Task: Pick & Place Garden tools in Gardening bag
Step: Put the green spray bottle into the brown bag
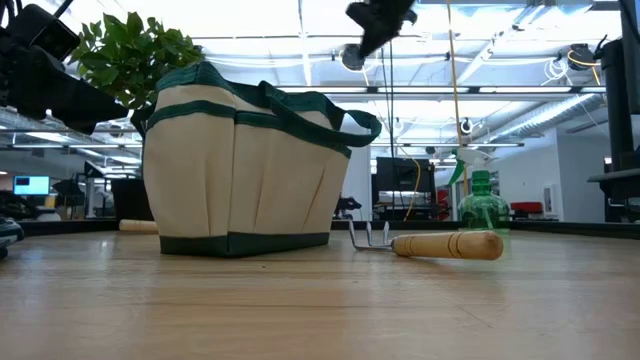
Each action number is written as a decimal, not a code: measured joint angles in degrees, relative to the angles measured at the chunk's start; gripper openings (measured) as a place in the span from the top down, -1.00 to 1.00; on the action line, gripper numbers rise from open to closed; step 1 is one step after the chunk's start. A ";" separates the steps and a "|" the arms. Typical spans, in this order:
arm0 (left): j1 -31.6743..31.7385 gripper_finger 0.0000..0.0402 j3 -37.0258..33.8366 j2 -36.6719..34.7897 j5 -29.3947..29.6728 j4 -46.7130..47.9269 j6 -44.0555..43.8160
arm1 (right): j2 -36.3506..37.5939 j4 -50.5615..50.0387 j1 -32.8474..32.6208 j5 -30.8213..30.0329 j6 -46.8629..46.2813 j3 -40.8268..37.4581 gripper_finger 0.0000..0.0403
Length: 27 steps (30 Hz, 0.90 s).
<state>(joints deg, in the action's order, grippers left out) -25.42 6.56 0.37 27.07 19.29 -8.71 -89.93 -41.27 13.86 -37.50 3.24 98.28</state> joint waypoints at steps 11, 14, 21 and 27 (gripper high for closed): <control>0.00 0.23 0.01 0.01 1.79 0.02 0.01 | 2.32 -19.98 7.63 0.02 -12.02 -0.02 0.77; 0.00 0.23 0.01 0.01 3.02 0.02 0.00 | 2.27 -22.58 10.22 0.07 -12.02 -0.02 0.63; 0.01 0.23 -0.01 0.01 3.50 0.02 0.00 | 2.29 -26.18 18.37 3.69 -12.28 -0.02 0.30; -0.01 0.23 0.00 0.01 3.54 0.02 0.00 | 2.32 -28.50 25.19 9.03 -13.09 -1.19 0.09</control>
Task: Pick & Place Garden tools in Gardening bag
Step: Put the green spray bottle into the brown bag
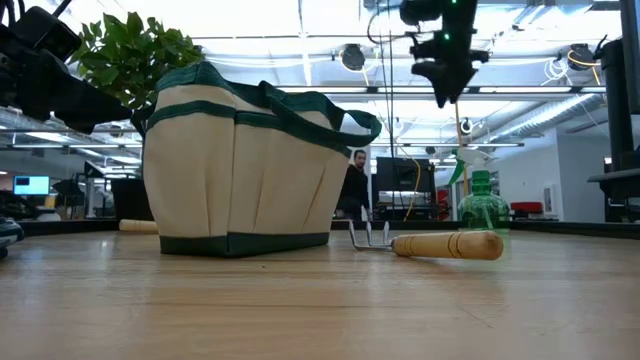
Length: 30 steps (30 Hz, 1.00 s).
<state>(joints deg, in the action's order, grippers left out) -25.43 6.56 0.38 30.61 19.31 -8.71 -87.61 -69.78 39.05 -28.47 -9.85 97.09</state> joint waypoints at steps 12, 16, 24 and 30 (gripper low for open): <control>0.02 0.23 -0.02 -0.01 0.02 -0.02 -0.02 | -0.04 -0.75 6.61 9.10 0.00 -9.38 -0.12; 0.01 0.23 -0.01 0.00 0.04 0.00 -0.04 | -0.07 -0.03 7.11 9.14 0.00 -12.95 -0.15; 0.01 0.23 -0.01 0.00 1.44 0.00 -0.09 | -0.07 2.68 7.12 11.05 0.20 -16.09 -0.17; 0.02 0.23 0.00 0.00 1.44 0.00 -0.07 | -0.07 5.89 7.12 11.51 0.15 -17.41 -0.18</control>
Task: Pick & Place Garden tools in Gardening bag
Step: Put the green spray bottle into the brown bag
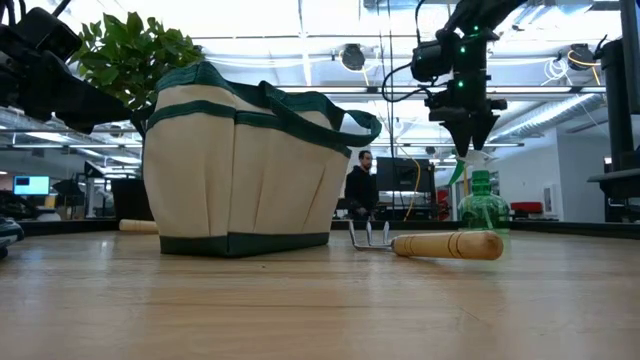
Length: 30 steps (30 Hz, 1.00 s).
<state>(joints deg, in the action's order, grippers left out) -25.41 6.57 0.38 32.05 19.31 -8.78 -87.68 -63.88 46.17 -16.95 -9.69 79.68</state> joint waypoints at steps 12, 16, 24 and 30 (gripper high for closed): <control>-0.01 0.23 -0.01 0.00 0.02 0.00 0.02 | 0.00 5.48 0.00 2.19 0.29 -6.32 -0.15; 0.00 0.23 0.00 0.00 0.02 0.00 0.02 | 0.00 5.56 0.00 2.14 0.29 -6.58 -0.07; -0.01 0.23 -0.01 -0.01 0.02 0.00 0.04 | 0.00 5.60 0.00 2.06 0.27 -6.60 0.16; -0.01 0.23 0.00 -0.01 0.02 0.00 0.04 | 0.00 5.50 -0.02 2.06 -0.11 -6.60 0.36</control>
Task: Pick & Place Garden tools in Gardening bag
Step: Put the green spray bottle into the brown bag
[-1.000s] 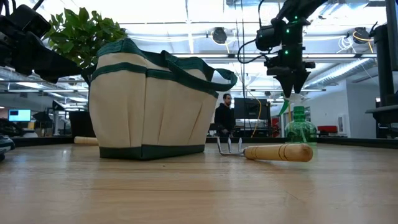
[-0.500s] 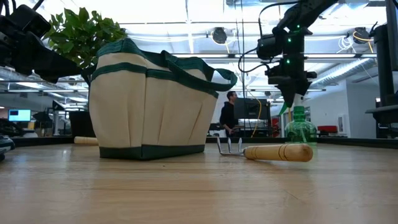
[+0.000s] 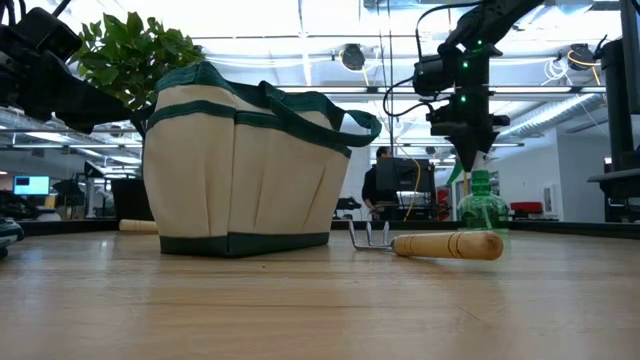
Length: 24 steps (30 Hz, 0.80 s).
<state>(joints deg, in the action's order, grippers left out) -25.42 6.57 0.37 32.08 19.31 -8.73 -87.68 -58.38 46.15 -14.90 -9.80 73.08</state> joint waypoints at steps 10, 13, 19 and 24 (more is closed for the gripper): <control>0.01 0.23 -0.02 0.01 0.04 0.01 4.96 | 0.04 -0.72 -0.64 0.17 0.00 1.74 0.76; 0.00 0.23 -0.02 -0.01 0.07 0.02 5.88 | 0.02 -2.15 -1.74 0.17 0.00 4.20 0.77; 0.01 0.23 -0.01 0.01 0.07 0.02 6.05 | 0.02 -5.06 -5.28 4.17 0.17 11.53 0.75; 0.00 0.23 0.00 -0.01 0.07 0.02 6.05 | 0.04 -4.37 -8.08 11.33 0.64 17.94 0.76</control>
<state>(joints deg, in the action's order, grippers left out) -25.41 6.56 0.36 32.14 19.33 -2.68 -87.64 -62.75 38.07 -3.56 -9.16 91.03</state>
